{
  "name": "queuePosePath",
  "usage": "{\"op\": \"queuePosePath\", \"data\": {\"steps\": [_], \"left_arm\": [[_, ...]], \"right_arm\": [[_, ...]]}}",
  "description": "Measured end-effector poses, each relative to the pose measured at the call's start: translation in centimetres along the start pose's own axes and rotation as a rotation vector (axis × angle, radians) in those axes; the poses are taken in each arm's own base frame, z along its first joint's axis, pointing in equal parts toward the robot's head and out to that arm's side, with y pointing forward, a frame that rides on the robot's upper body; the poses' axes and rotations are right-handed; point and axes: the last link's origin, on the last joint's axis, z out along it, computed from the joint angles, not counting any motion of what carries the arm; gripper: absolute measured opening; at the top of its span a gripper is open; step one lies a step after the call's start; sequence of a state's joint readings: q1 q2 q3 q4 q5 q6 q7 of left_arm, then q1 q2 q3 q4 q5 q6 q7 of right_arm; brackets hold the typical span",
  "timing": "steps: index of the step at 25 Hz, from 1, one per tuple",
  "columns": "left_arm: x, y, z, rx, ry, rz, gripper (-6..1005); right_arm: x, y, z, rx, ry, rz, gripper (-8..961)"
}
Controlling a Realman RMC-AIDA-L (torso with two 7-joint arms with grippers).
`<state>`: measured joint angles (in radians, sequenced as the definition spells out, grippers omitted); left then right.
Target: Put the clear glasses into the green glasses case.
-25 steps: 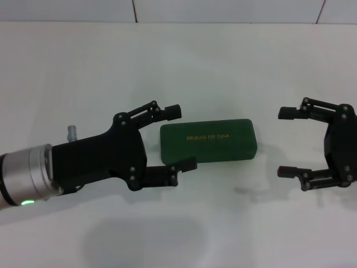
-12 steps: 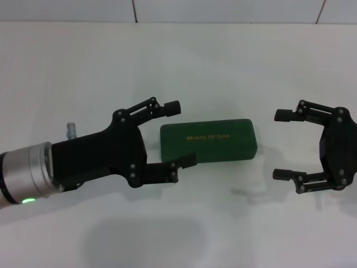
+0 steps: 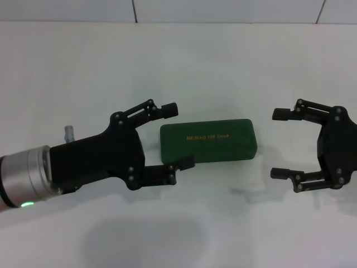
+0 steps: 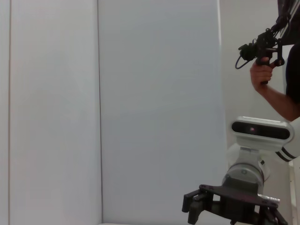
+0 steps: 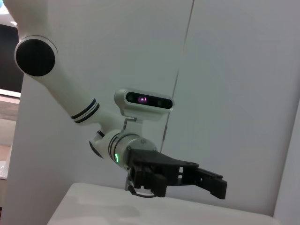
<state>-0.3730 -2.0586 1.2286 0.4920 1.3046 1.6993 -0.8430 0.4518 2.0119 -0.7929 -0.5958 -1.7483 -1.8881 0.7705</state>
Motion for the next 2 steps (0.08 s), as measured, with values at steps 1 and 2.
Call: {"op": "queuePosePath", "data": {"steps": [1,2], "left_arm": [[-0.05,0.06,-0.06,0.002,0.0,0.004,893],[-0.08,0.09,-0.09,0.004,0.0,0.007,893]], "right_arm": [[0.0,0.0,0.02,0.0,-0.001,0.0,886],[0.0,0.0,0.04,0.0,-0.001,0.0,886]]}}
